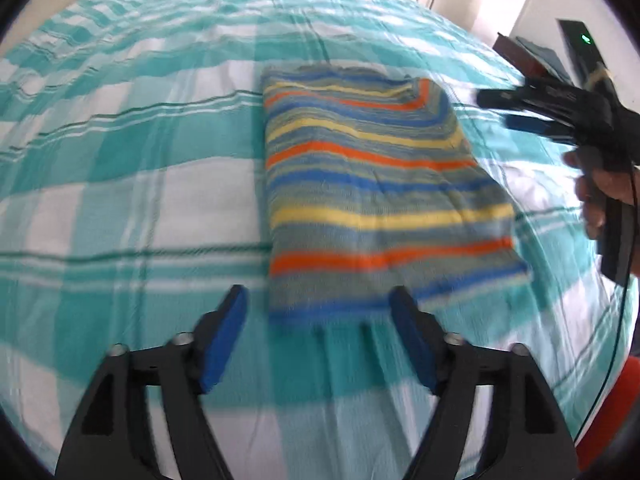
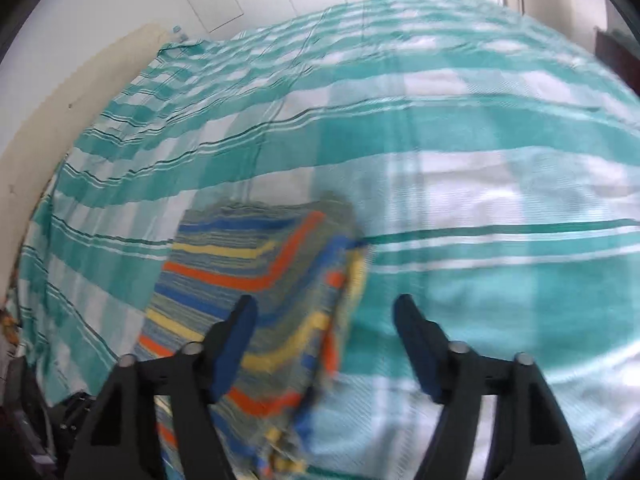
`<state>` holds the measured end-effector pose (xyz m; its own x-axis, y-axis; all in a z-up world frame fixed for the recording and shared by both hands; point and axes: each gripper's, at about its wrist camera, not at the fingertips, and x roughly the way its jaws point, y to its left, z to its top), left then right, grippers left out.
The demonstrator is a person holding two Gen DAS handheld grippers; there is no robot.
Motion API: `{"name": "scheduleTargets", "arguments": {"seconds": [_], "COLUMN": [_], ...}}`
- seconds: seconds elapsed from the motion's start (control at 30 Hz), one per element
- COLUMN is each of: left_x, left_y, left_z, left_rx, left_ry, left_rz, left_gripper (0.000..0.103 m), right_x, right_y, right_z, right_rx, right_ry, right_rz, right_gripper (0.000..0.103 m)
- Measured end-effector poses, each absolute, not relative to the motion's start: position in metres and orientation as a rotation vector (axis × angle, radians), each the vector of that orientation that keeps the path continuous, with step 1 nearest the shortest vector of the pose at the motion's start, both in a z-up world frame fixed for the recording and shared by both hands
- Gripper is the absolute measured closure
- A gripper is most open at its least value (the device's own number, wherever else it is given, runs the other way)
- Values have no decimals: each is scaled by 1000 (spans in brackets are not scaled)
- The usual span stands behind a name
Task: Fold small clothes
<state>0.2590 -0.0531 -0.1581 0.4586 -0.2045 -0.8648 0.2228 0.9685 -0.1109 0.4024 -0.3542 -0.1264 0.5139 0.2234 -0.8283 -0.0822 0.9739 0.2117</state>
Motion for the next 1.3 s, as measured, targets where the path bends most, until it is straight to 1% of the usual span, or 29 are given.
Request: {"name": "scheduleTargets", "arguments": {"seconds": [0.03, 0.07, 0.1, 0.13, 0.17, 0.27, 0.4, 0.57, 0.63, 0.83, 1.1, 1.3], "left_x": [246, 237, 223, 209, 200, 168, 131, 100, 90, 69, 59, 56], "left_y": [-51, -50, -49, -49, -49, -44, -34, -24, -23, -19, -19, -24], "left_z": [-149, -143, -132, -119, -112, -82, -52, -33, -30, -15, -2, 0], "left_rx": [41, 56, 84, 114, 130, 169, 153, 119, 125, 147, 136, 137], "left_ry": [1038, 1018, 989, 960, 940, 869, 875, 977, 1004, 999, 1009, 1011], "left_rz": [-239, -230, -219, -199, -179, -82, -5, -28, -8, 6, -13, -31], "left_gripper": [15, 15, 13, 8, 6, 4, 3, 3, 3, 3, 3, 3], "right_x": [390, 373, 353, 338, 316, 252, 177, 111, 95, 65, 46, 44], "right_y": [-356, -356, -355, -355, -352, -338, -322, -300, -292, -268, -261, -267], "right_z": [-120, -111, -101, -94, -86, -62, -44, -31, -25, -7, 16, 17], "right_rx": [122, 86, 52, 33, 12, -9, 0, 4, -13, -125, -142, -128], "right_ry": [1014, 1015, 1018, 1023, 1033, 1032, 1002, 1005, 1012, 1030, 1016, 1013], "right_rz": [174, 170, 173, 180, 187, 202, 198, 156, 166, 165, 151, 130], "right_gripper": [11, 8, 7, 7, 7, 7, 7, 7, 7, 7, 7, 7]}}
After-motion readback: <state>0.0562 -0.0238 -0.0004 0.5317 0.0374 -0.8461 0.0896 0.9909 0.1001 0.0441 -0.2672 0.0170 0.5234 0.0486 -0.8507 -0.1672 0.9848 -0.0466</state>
